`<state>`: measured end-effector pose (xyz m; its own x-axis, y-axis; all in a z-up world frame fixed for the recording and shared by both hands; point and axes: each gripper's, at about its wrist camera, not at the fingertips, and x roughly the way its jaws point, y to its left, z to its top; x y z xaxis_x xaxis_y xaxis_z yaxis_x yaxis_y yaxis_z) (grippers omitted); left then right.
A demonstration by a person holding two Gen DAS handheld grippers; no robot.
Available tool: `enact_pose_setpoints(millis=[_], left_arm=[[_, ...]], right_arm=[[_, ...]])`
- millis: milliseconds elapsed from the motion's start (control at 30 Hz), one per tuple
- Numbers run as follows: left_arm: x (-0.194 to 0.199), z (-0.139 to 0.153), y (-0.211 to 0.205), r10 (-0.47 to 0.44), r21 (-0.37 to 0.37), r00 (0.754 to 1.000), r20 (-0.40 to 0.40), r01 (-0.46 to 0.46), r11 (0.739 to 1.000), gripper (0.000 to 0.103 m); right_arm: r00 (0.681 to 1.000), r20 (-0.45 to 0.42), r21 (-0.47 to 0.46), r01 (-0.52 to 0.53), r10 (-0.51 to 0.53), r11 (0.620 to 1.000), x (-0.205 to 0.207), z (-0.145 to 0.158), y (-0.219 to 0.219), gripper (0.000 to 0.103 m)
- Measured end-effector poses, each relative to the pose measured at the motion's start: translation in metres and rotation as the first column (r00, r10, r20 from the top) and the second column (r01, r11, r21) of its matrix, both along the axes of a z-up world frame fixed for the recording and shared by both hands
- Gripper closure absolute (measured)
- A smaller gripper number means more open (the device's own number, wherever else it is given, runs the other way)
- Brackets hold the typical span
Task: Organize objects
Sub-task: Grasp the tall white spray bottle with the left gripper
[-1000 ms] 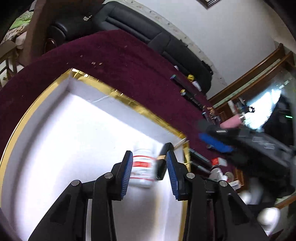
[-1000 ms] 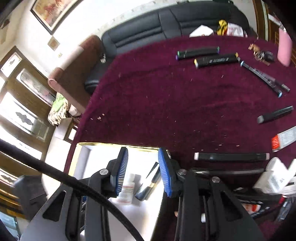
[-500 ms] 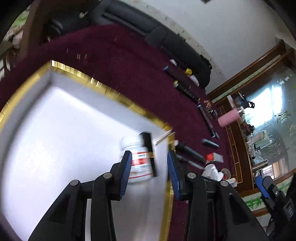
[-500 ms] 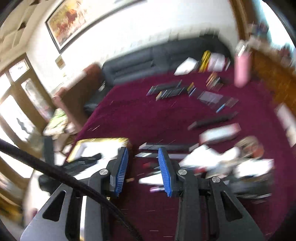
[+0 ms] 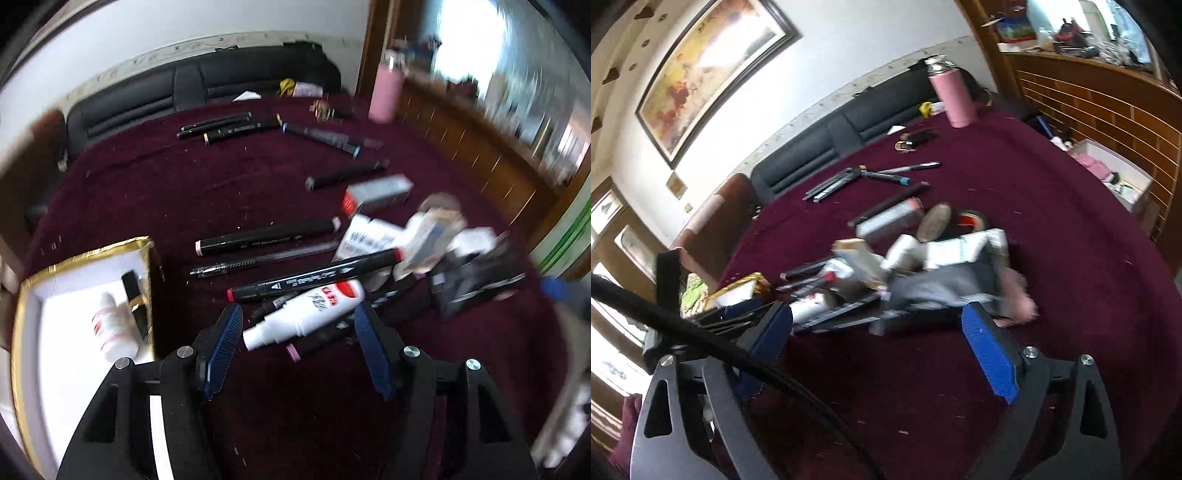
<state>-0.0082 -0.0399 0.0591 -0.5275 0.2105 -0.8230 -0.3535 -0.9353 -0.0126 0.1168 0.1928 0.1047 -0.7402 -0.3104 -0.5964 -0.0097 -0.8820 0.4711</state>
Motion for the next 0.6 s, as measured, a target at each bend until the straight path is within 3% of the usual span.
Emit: enact_pose_setpoints(millis=[67, 167, 200, 300, 433, 533, 600], left_arm=[[-0.012, -0.015, 0.010, 0.025, -0.079, 1.000, 0.002, -0.025, 0.997, 0.046], [-0.018, -0.034, 0.019, -0.013, -0.087, 0.998, 0.059, 0.018, 0.996, 0.047], [-0.015, -0.032, 0.020, -0.030, -0.056, 0.998, 0.052, 0.032, 0.998, 0.047], [-0.001, -0.034, 0.028, -0.132, 0.011, 0.982, 0.138, 0.131, 0.991, 0.048], [0.021, -0.026, 0.039, -0.239, 0.037, 0.962, 0.129, 0.236, 0.971, 0.048], [0.016, -0.015, 0.037, -0.213, 0.019, 0.973, 0.093, 0.213, 0.977, 0.048], [0.005, -0.023, 0.041, -0.174, -0.007, 0.979, 0.103, 0.176, 0.984, 0.048]], right_arm=[[1.000, 0.006, -0.015, 0.016, -0.016, 1.000, 0.001, -0.007, 0.013, 0.008], [0.999, 0.014, -0.039, 0.029, -0.028, 0.999, -0.002, -0.016, 0.028, 0.008], [0.999, 0.015, -0.046, 0.029, -0.029, 0.999, 0.001, -0.019, 0.031, 0.008], [1.000, 0.020, -0.073, 0.020, -0.019, 0.997, -0.003, -0.031, 0.035, 0.009], [1.000, 0.022, -0.080, 0.018, -0.016, 0.997, -0.006, -0.046, 0.037, 0.009], [0.999, 0.047, -0.098, 0.025, -0.020, 0.995, -0.010, -0.057, 0.040, 0.009], [0.998, 0.056, -0.118, 0.026, -0.020, 0.993, -0.010, -0.060, 0.043, 0.009]])
